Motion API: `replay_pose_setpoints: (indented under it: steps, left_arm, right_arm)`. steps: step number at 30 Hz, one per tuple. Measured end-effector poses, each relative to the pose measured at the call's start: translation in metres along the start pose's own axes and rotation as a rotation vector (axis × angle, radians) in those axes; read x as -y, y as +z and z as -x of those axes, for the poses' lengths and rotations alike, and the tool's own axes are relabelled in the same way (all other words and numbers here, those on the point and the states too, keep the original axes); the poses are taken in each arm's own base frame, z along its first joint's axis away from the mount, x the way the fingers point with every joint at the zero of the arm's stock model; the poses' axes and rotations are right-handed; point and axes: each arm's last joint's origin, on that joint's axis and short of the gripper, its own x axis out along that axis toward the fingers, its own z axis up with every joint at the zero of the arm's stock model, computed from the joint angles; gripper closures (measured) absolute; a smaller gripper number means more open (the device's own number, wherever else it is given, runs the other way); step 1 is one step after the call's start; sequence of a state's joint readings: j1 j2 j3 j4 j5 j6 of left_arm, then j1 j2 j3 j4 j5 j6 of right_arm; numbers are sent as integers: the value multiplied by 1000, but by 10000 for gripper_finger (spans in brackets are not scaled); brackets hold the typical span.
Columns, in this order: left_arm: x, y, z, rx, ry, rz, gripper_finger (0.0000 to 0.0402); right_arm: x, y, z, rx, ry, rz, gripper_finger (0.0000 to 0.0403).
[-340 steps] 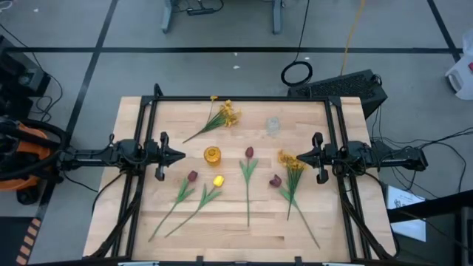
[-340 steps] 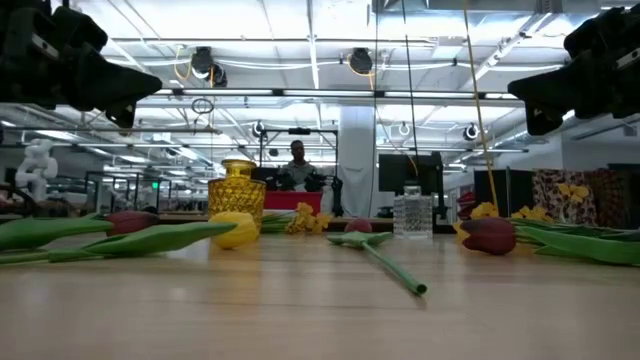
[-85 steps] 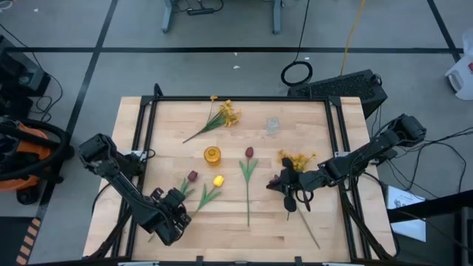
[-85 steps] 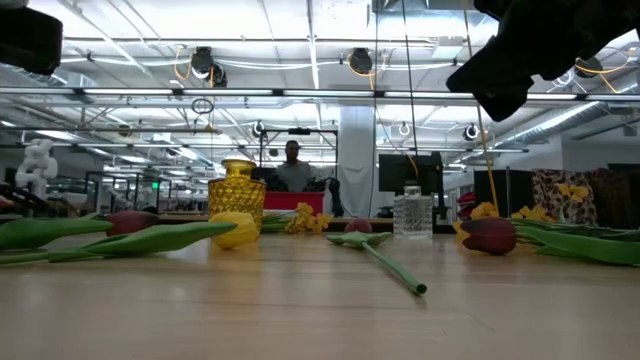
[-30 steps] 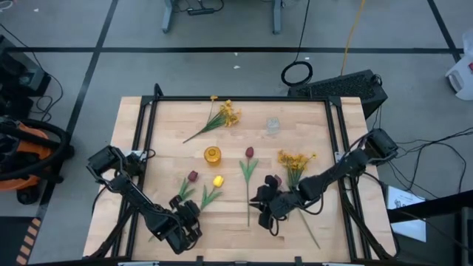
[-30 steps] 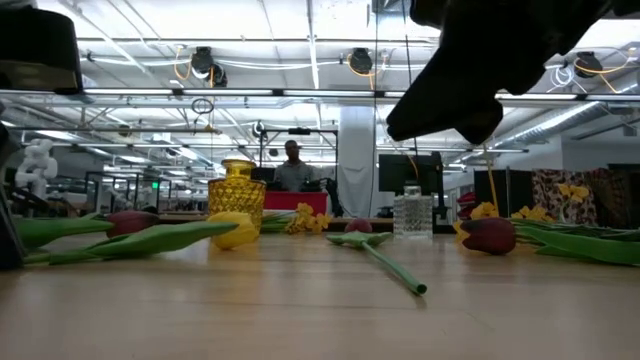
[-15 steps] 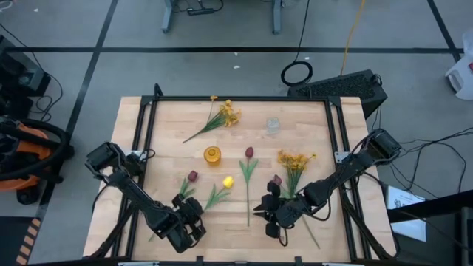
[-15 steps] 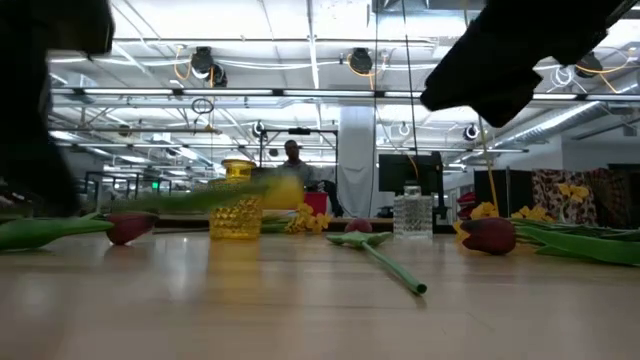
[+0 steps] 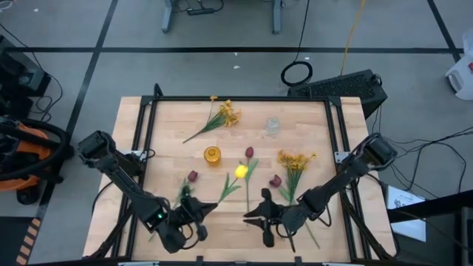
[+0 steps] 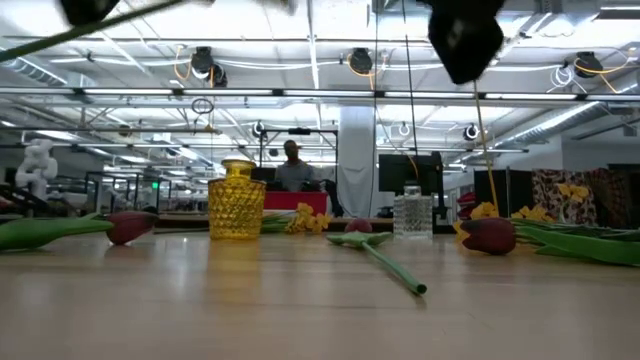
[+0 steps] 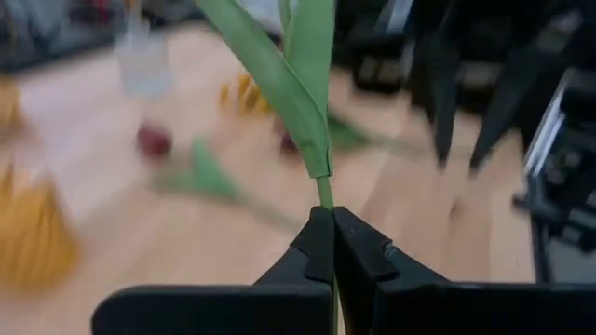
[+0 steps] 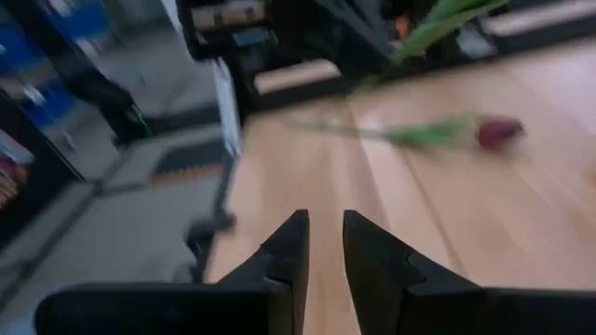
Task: Sort flowers into vase by color
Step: Move the yellow tulip to the middle right of the table
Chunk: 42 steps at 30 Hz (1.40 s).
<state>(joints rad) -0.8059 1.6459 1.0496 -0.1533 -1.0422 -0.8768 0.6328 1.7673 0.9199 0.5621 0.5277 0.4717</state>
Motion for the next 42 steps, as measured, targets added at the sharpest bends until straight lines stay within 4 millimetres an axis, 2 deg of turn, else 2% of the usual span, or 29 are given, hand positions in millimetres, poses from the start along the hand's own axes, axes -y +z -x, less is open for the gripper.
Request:
replay_pose_setpoints:
  steps: [6, 11, 17, 22, 27, 35, 39, 42]
  left_arm:
    - [14, 30, -15, 185, -52, -52, 401]
    - [19, 50, -26, 291, -121, -60, 401]
    - [21, 59, -45, 379, -275, -51, 402]
    - [20, 59, -55, 394, -327, -52, 402]
    - [19, 61, -57, 404, -319, -71, 402]
    - [19, 62, -55, 416, -323, -82, 401]
    - [22, 59, -52, 413, -333, -108, 387]
    - [25, 56, -48, 407, -351, -119, 345]
  right_arm:
    - [-1, 4, -13, 185, 60, 15, 327]
    - [0, 12, -14, 266, 75, 36, 283]
    - [1, 23, -13, 366, 80, 78, 225]
    - [1, 26, -12, 396, 81, 90, 212]
    - [2, 27, -12, 401, 79, 87, 245]
    - [2, 28, -12, 410, 70, 79, 385]
    - [2, 27, -11, 397, 64, 60, 393]
    - [2, 31, -7, 340, 43, 73, 399]
